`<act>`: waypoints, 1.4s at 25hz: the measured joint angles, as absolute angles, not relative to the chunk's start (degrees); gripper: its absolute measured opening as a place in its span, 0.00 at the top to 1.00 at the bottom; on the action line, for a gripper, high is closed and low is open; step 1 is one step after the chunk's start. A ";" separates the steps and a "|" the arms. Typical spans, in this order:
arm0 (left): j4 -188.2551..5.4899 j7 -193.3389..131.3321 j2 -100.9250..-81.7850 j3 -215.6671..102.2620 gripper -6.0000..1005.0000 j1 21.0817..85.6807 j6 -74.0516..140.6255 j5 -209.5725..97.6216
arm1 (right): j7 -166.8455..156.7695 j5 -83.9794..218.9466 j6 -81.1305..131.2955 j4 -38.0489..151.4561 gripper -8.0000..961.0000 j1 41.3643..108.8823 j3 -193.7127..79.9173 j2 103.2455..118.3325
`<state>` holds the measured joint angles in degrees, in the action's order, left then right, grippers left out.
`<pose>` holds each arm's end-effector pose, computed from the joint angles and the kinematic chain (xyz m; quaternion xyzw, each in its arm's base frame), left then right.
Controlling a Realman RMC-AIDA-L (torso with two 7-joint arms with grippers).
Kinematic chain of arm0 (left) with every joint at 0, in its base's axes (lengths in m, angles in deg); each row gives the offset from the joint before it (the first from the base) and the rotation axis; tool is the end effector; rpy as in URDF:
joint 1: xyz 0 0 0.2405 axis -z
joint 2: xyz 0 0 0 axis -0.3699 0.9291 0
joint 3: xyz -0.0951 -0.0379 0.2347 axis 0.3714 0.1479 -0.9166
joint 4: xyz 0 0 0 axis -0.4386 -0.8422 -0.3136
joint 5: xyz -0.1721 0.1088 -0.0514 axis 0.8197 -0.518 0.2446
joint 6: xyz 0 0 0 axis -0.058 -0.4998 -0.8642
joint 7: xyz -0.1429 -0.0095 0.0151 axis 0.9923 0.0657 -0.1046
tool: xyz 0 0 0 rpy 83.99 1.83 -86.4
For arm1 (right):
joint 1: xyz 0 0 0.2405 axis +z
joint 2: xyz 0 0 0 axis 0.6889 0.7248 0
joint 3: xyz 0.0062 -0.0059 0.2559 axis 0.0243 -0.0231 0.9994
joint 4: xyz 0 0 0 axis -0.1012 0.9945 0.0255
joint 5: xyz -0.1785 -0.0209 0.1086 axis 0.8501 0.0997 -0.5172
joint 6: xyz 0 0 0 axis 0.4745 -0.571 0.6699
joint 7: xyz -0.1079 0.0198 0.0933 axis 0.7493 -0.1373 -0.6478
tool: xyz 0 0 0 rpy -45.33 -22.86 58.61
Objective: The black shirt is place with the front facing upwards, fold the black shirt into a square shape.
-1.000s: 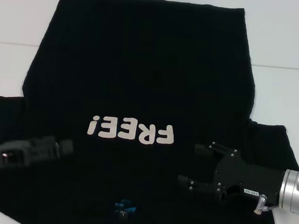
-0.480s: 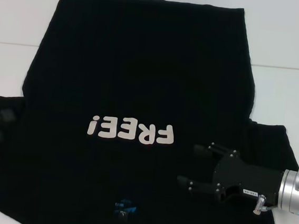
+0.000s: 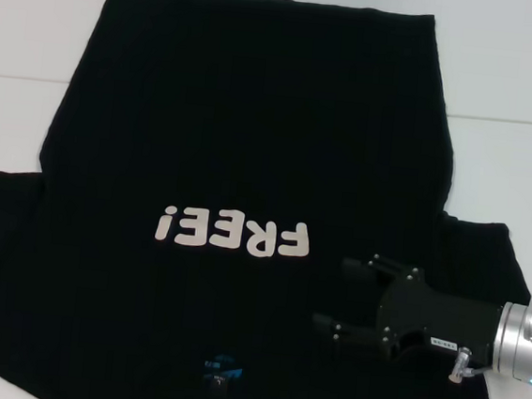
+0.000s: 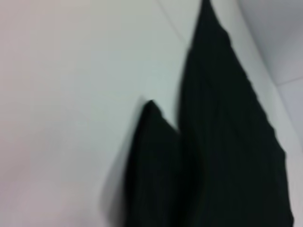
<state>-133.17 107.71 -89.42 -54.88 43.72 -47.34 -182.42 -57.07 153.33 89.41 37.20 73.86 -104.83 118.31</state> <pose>-0.3999 0.2690 0.1093 -0.5443 -0.7519 -0.2971 0.2241 0.2714 0.3202 -0.0695 -0.9564 0.1212 0.2033 0.1712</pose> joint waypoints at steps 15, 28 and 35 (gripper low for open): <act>-127.67 107.99 -89.34 -54.69 0.08 44.41 -41.87 -182.82 | -57.07 153.38 89.19 37.25 0.04 73.63 -104.83 118.30; -126.07 107.54 -89.39 -54.90 0.11 44.45 -39.37 -183.09 | -57.07 153.40 88.77 37.25 0.04 73.60 -104.83 118.30; -125.04 107.37 -89.28 -55.86 0.13 44.98 -38.11 -183.20 | -57.07 153.28 88.77 37.25 0.04 73.51 -104.83 118.30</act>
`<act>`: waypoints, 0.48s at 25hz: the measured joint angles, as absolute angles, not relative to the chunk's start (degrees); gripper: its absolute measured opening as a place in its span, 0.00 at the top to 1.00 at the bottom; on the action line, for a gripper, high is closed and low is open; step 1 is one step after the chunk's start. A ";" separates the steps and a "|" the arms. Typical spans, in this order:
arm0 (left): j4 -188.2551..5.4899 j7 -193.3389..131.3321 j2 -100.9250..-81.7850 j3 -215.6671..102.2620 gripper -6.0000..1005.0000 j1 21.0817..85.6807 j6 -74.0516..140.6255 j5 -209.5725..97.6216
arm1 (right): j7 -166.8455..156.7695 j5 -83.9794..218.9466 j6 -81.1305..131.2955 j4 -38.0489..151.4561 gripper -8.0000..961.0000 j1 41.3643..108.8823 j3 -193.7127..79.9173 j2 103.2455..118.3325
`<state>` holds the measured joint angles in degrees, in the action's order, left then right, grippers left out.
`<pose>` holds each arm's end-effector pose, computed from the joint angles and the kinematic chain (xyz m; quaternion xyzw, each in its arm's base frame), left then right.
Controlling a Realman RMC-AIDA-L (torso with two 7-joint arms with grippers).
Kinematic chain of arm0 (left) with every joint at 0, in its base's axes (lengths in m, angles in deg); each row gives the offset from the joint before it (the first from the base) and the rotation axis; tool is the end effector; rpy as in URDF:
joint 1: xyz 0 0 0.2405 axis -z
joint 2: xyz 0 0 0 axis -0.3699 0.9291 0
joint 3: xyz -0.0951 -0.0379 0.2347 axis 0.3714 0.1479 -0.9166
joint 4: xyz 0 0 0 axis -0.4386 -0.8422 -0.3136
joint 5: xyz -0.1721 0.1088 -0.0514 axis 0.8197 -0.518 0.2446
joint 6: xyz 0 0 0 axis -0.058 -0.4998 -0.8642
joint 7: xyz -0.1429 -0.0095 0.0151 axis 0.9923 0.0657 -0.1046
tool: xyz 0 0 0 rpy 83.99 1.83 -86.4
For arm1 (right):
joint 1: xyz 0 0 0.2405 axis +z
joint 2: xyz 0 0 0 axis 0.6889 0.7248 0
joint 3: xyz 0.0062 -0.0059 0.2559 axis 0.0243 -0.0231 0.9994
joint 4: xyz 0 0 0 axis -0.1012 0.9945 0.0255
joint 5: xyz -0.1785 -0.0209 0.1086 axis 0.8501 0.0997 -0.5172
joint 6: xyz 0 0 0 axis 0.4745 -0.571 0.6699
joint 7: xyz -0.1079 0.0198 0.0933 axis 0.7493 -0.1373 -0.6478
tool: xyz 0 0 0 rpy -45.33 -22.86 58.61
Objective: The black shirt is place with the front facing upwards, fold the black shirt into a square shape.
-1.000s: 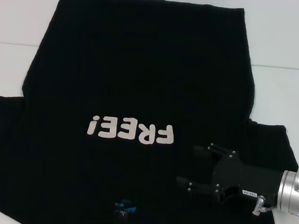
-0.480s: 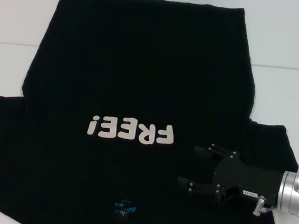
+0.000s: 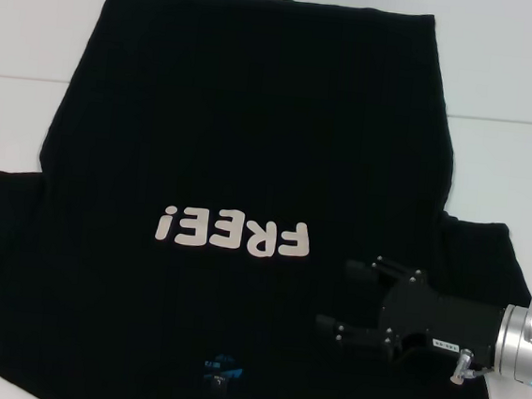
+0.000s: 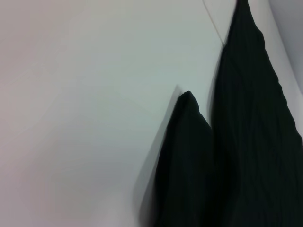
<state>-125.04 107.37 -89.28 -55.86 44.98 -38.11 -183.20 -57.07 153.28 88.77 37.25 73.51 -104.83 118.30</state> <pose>-0.4100 0.2809 0.0812 -0.5154 -0.7730 -0.2891 0.2309 0.2747 0.3195 -0.0695 -0.9557 0.1261 0.1994 0.1759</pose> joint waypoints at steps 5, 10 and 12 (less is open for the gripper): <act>-124.37 107.45 -89.37 -56.47 0.15 45.71 -36.78 -183.21 | -57.07 153.21 88.81 37.25 0.04 73.54 -104.83 118.30; -123.73 107.33 -89.24 -58.33 0.17 46.50 -35.12 -183.07 | -57.07 153.06 88.92 37.25 0.04 73.65 -104.83 118.30; -123.75 107.33 -89.23 -59.25 0.17 46.72 -34.54 -183.06 | -57.07 153.05 89.08 37.25 0.04 73.67 -104.79 118.30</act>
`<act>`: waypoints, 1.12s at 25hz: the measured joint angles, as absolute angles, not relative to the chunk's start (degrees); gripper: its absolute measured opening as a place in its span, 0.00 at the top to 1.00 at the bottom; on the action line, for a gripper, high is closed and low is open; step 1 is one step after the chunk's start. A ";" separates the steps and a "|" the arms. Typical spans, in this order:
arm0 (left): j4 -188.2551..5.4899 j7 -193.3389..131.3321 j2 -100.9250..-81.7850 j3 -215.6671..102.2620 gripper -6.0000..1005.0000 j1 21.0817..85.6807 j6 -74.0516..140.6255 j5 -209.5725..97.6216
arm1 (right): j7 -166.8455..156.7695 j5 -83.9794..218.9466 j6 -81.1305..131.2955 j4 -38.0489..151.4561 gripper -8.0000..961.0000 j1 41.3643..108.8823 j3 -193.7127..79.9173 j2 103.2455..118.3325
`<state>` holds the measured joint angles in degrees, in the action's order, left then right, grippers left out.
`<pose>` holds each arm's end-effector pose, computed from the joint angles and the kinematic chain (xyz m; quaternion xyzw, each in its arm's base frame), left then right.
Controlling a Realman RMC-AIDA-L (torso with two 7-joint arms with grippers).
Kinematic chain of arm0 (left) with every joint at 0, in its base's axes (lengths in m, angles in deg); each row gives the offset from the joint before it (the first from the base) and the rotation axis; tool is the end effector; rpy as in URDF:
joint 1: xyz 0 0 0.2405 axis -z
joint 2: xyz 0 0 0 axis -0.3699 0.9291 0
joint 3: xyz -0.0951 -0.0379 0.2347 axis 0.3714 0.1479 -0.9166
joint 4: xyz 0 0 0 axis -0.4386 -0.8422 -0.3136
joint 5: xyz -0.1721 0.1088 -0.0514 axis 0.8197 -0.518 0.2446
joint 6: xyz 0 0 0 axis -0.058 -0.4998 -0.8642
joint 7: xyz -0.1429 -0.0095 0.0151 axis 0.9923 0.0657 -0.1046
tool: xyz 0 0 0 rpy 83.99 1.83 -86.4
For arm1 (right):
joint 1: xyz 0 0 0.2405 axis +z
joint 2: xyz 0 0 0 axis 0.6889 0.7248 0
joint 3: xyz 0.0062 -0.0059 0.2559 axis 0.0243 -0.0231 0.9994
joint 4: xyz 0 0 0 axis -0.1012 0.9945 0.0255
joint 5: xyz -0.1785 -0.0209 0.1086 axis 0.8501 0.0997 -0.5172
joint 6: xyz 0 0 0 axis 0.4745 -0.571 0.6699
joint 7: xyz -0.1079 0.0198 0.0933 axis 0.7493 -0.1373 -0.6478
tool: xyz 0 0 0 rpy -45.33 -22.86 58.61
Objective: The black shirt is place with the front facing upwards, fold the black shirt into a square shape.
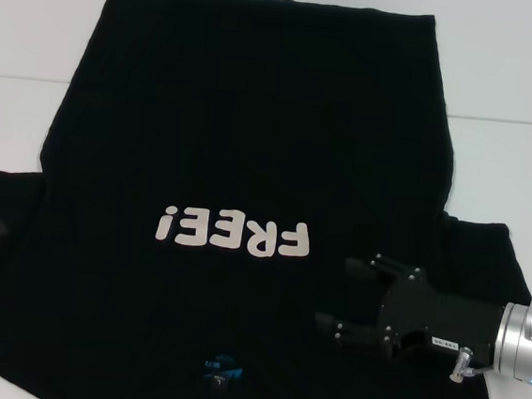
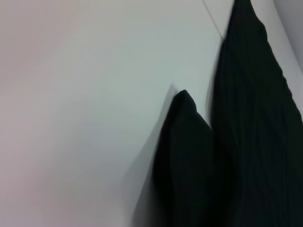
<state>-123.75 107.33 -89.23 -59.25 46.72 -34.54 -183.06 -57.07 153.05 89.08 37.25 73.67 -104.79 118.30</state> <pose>-0.4052 0.2966 0.0741 -0.5312 -0.7672 -0.2690 0.2383 0.2729 0.3202 -0.0691 -0.9553 0.1247 0.2031 0.1751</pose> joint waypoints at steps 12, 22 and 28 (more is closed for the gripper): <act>-124.25 105.38 -89.43 -59.93 0.38 46.94 -32.52 -182.72 | -57.07 153.05 89.13 37.25 0.04 73.75 -104.39 118.21; -124.34 105.20 -89.54 -59.70 0.78 46.94 -32.09 -182.57 | -57.07 153.06 89.13 37.07 0.04 73.88 -104.39 118.30; -124.54 104.82 -89.57 -59.60 0.91 46.93 -31.52 -181.69 | -57.07 153.06 89.18 37.07 0.04 73.87 -104.39 118.30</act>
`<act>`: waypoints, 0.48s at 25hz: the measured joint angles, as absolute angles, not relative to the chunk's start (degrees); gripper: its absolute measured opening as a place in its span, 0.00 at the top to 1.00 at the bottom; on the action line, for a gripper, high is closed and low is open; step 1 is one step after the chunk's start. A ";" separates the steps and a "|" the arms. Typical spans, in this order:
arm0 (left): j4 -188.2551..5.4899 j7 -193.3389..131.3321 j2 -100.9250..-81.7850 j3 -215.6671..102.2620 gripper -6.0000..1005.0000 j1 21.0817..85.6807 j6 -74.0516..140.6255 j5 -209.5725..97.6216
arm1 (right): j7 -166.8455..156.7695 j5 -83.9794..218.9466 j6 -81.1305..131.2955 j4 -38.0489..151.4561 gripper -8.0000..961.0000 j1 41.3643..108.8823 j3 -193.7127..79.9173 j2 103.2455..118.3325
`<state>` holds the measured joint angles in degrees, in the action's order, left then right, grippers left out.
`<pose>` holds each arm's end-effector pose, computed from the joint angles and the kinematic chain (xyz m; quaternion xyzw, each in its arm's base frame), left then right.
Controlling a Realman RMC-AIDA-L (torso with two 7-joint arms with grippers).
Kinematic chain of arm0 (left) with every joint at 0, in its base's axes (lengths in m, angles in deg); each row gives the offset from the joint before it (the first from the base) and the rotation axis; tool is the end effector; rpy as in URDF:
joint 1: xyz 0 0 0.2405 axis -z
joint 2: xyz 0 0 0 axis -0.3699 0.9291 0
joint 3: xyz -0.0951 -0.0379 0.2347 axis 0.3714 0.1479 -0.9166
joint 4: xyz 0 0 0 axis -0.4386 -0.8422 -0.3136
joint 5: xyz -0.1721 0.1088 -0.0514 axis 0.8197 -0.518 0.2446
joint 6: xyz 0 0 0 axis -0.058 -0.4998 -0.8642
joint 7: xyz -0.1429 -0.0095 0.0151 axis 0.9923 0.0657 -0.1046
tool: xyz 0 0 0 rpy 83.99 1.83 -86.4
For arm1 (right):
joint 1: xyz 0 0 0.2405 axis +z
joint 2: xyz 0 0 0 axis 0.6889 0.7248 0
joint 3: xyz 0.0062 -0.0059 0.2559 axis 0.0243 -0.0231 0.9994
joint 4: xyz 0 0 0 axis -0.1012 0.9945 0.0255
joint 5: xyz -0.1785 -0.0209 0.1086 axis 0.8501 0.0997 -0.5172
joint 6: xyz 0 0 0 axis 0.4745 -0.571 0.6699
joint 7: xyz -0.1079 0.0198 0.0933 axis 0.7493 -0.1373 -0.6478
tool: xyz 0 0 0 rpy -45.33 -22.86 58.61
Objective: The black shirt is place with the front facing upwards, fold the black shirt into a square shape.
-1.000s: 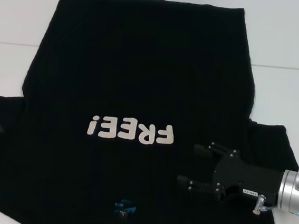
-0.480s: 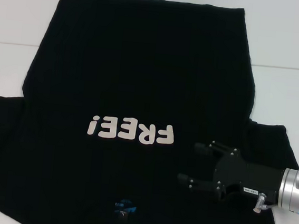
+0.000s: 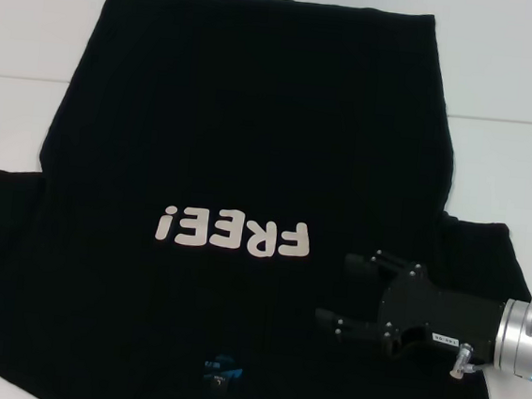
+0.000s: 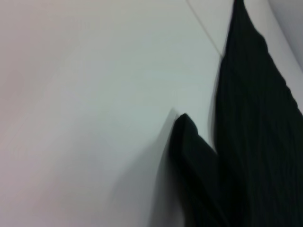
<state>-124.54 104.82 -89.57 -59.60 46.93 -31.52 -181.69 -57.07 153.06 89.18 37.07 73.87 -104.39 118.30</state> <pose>-0.4082 0.3031 0.0792 -0.5400 -0.7498 -0.2699 0.2710 0.2715 0.3222 -0.0678 -0.9546 0.1228 0.2052 0.1775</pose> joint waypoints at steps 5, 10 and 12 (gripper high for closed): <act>-126.01 103.71 -89.65 -59.68 0.97 46.94 -29.06 -179.63 | -57.06 153.03 89.21 37.07 0.04 73.87 -104.38 118.31; -128.19 103.59 -89.35 -59.65 0.97 48.09 -27.57 -179.34 | -57.07 153.00 89.35 37.02 0.04 73.87 -104.38 118.31; -129.04 103.59 -89.34 -59.83 0.97 48.70 -27.33 -179.32 | -57.07 152.97 89.36 37.01 0.04 73.87 -104.39 118.32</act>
